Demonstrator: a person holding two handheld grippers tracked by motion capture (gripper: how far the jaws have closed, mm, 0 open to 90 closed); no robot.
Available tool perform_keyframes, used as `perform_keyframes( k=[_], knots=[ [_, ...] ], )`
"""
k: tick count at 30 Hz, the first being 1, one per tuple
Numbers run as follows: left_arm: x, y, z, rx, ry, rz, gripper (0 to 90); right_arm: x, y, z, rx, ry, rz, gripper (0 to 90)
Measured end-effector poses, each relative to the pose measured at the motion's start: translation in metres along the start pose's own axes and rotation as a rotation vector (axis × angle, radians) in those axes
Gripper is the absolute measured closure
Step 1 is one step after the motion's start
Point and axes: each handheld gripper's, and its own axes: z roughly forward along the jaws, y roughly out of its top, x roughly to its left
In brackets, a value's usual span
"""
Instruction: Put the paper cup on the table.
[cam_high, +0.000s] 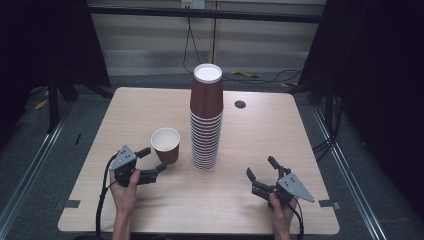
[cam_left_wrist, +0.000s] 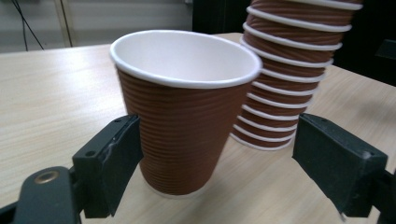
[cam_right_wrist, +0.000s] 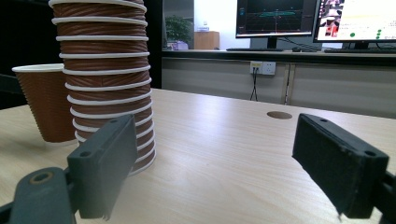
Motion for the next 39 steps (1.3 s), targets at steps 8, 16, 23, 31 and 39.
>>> perform_keyframes(
  k=[8,16,23,31,39],
  knots=[
    [-0.02,-0.007,-0.003,-0.052,-0.015,0.026,15.4,0.0,0.0,0.0,0.0,0.0,0.0,14.1],
    [-0.049,-0.014,0.009,-0.103,-0.012,0.066,15.5,0.0,0.0,0.0,-0.001,0.0,-0.001,14.1],
    [-0.053,-0.021,0.017,-0.062,-0.013,0.086,15.4,0.0,0.0,0.0,-0.002,0.001,-0.002,14.0],
    [-0.061,-0.026,0.017,-0.106,-0.016,0.093,15.4,0.0,0.0,0.0,0.0,0.001,-0.001,13.9],
    [-0.07,-0.029,0.013,-0.155,-0.031,0.146,15.4,0.0,0.0,0.0,-0.001,0.001,0.0,13.9]
  ],
)
